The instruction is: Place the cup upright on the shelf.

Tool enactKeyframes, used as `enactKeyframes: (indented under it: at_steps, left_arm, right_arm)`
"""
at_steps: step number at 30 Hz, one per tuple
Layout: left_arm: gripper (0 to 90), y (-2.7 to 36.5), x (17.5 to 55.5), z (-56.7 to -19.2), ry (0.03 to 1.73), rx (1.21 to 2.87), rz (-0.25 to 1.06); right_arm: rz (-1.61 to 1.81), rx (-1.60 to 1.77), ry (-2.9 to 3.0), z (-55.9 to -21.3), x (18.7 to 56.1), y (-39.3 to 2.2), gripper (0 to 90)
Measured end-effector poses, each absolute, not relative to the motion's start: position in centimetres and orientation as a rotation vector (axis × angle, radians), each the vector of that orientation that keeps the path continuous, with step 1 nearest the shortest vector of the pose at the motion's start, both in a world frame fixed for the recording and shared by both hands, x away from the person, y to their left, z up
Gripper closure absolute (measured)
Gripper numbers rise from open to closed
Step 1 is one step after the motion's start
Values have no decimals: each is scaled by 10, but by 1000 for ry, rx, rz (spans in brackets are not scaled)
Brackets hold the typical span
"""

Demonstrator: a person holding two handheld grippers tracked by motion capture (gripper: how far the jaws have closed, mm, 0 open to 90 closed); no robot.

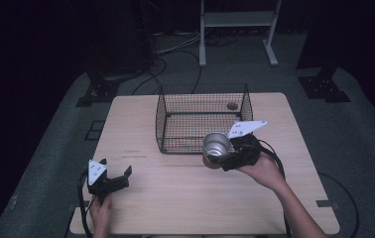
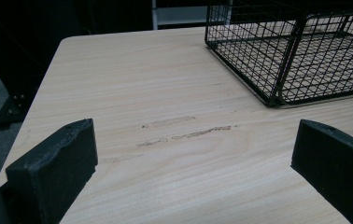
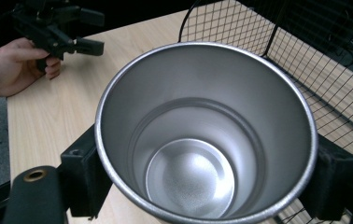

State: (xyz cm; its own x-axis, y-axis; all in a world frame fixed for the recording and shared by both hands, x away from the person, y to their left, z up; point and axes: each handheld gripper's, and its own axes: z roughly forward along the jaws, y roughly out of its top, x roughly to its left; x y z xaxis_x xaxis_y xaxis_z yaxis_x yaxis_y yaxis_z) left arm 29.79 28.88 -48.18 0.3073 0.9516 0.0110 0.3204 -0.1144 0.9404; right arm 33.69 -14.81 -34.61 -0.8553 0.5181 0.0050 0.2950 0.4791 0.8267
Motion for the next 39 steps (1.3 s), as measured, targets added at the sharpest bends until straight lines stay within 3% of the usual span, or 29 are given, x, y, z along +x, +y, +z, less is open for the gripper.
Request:
enactKeyframes:
  at_steps: [12, 39]
  left_arm:
    - [0, 289, 298, -482, 1176, 1627, 842]
    - [0, 289, 298, -482, 1176, 1622, 841]
  right_arm:
    - [1329, 709, 2476, -317, 365, -142, 181]
    - [1281, 722, 2491, -298, 408, -114, 181]
